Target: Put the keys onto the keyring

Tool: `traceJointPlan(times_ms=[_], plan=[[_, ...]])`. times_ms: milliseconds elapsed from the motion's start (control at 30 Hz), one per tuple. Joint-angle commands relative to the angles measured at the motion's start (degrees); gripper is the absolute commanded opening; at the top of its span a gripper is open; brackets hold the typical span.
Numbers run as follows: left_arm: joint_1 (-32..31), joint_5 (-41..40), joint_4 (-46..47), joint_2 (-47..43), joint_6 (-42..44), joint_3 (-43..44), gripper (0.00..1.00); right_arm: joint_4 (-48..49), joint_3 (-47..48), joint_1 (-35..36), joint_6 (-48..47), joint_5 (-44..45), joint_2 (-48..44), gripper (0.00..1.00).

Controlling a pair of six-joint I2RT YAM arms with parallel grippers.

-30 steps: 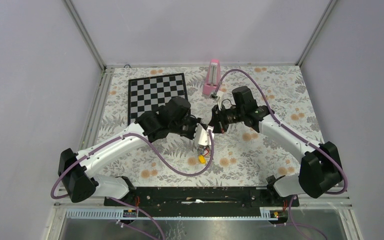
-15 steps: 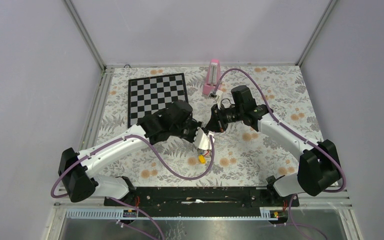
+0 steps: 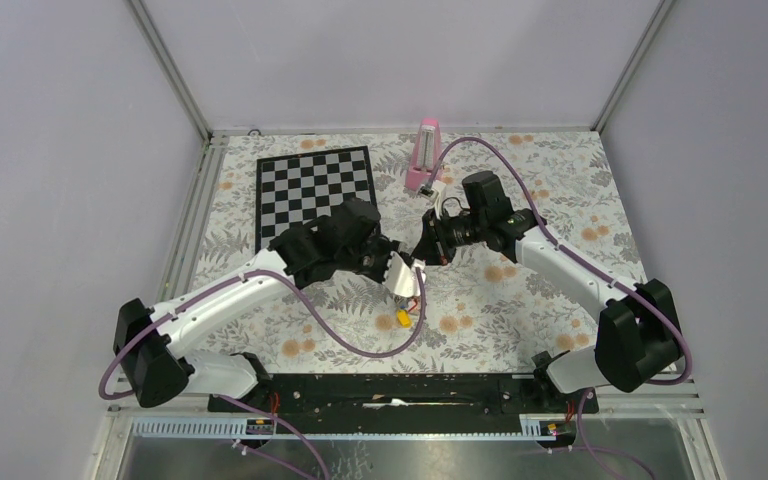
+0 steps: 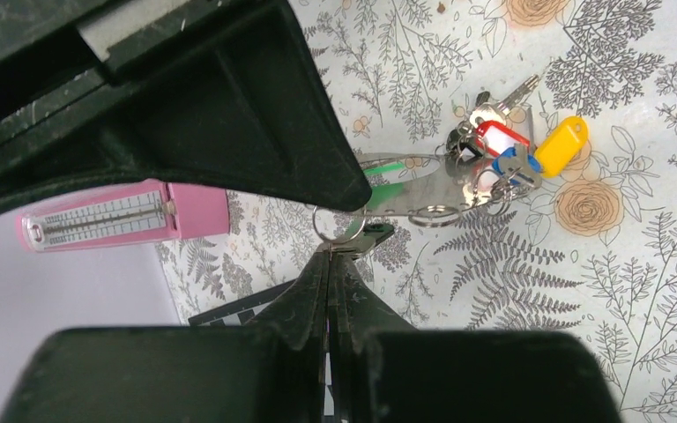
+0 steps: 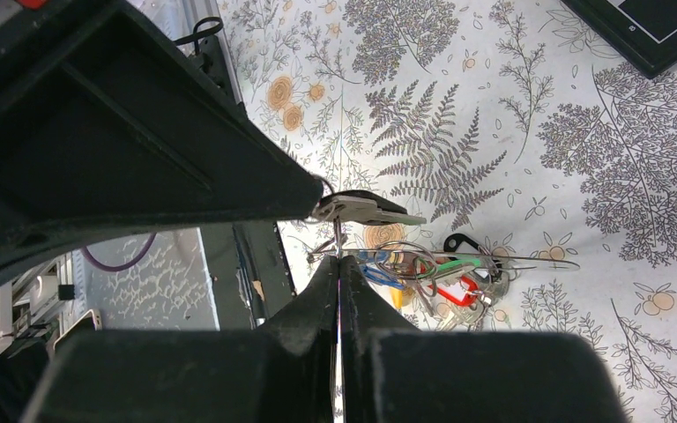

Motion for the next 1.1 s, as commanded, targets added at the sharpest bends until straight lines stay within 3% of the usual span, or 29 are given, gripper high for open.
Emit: traceJointPlan(times_ms=[0, 1067], plan=[[1.4, 1.3, 0.1, -2.7, 0.7, 0.5, 0.00, -0.1, 1.9, 0.5, -0.6, -1.3, -0.1, 0.00], [0.3, 2.6, 1.1, 1.0, 3.8, 3.2, 0.00, -0.2, 3.1, 0.5, 0.4, -3.0, 3.0, 0.00]])
